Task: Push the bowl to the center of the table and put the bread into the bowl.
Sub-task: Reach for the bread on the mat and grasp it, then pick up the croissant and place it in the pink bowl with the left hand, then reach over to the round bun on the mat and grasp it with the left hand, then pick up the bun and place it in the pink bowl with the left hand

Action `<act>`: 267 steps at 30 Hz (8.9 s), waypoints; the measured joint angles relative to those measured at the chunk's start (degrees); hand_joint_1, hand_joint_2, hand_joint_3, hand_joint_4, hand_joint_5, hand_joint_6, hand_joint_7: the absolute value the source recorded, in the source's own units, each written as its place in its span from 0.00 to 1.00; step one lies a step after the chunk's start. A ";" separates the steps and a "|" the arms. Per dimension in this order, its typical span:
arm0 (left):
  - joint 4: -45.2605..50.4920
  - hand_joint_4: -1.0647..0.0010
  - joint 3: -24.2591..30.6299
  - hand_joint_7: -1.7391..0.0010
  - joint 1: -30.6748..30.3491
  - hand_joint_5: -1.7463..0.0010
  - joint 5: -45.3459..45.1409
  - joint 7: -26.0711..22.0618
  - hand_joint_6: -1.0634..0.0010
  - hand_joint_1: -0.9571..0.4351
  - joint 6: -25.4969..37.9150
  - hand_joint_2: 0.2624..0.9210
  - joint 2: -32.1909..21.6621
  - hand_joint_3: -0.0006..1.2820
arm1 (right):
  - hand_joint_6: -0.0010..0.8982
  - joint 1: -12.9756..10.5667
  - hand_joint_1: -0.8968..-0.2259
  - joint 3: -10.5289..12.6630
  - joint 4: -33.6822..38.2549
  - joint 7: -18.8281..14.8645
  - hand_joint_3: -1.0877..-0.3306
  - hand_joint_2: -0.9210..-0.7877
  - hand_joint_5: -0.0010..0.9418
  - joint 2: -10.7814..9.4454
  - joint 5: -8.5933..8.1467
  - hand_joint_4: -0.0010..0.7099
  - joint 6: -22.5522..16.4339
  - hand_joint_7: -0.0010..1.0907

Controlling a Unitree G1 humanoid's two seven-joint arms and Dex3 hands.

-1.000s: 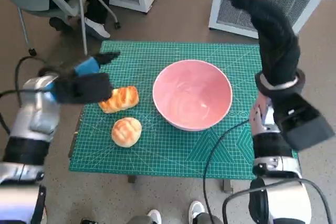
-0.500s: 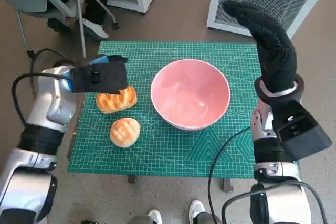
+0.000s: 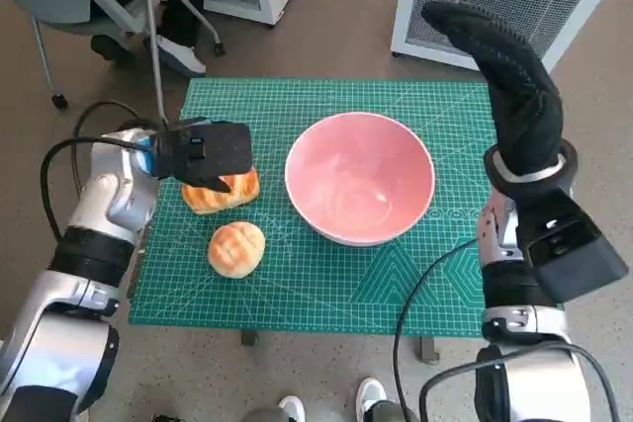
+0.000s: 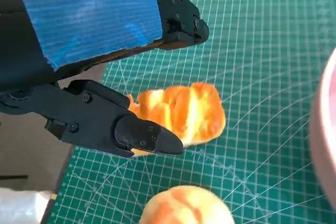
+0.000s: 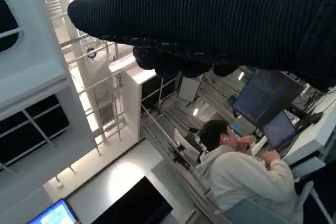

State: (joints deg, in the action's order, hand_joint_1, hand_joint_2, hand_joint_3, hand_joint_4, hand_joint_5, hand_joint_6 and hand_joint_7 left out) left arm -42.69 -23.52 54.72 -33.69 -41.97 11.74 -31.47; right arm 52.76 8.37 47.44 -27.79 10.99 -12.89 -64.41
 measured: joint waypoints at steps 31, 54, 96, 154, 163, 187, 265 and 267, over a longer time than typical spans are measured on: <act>-15.98 0.43 -4.44 0.87 1.61 0.39 -1.67 13.99 0.34 0.73 -7.62 0.96 5.32 0.03 | 0.32 -0.28 0.52 0.01 0.56 1.51 0.45 0.00 0.00 0.02 1.66 0.38 -0.48 0.11; 2.74 0.36 4.70 0.29 1.02 0.34 2.96 18.31 0.45 0.69 -9.60 1.00 -0.38 0.07 | 0.31 -2.07 0.50 -0.04 -0.41 2.38 0.45 0.00 0.00 0.06 1.46 0.38 -0.30 0.11; 9.94 0.44 -1.33 0.23 1.39 0.29 4.71 20.58 0.56 0.69 -27.95 1.00 14.08 0.14 | 0.31 -5.27 0.48 0.16 -5.52 4.22 0.44 0.00 0.00 2.37 1.89 0.39 1.00 0.11; 52.67 0.64 29.32 0.97 -39.72 1.00 25.70 3.64 0.56 0.44 -31.37 1.00 -15.25 0.02 | 0.30 -8.10 0.49 -1.77 -9.01 4.70 0.44 0.00 0.01 1.57 0.77 0.36 3.75 0.12; 51.04 0.67 27.62 0.98 -42.78 1.00 24.40 3.64 0.57 0.46 -31.86 0.99 -15.45 0.01 | 0.31 -7.01 0.49 -1.82 -7.61 3.05 0.44 0.00 0.01 1.57 -0.90 0.37 3.75 0.13; 29.39 0.60 13.13 0.99 -35.98 0.98 15.26 4.80 0.55 0.53 -31.58 0.99 -8.75 0.01 | 0.31 -6.37 0.51 -1.53 -6.45 1.39 0.44 0.00 0.01 2.12 -1.37 0.38 3.24 0.13; 1.31 0.89 -0.33 0.87 6.96 0.98 8.89 6.20 0.78 0.47 -24.69 1.00 14.45 0.04 | 0.30 -7.02 0.52 -1.26 -8.20 3.56 0.44 0.00 0.00 2.70 0.37 0.39 3.46 0.14; 0.27 0.89 -0.34 0.89 6.98 0.99 8.97 5.08 0.78 0.46 -23.78 1.00 14.88 0.03 | 0.30 -7.30 0.52 -1.22 -8.61 3.91 0.44 0.00 0.00 2.85 0.90 0.39 3.56 0.14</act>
State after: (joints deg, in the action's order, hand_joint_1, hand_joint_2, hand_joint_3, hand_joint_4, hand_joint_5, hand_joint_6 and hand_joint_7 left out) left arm -42.42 -23.86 61.70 -24.72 -36.89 -12.04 -16.60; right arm 45.46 7.14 38.83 -23.89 13.83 -11.99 -60.85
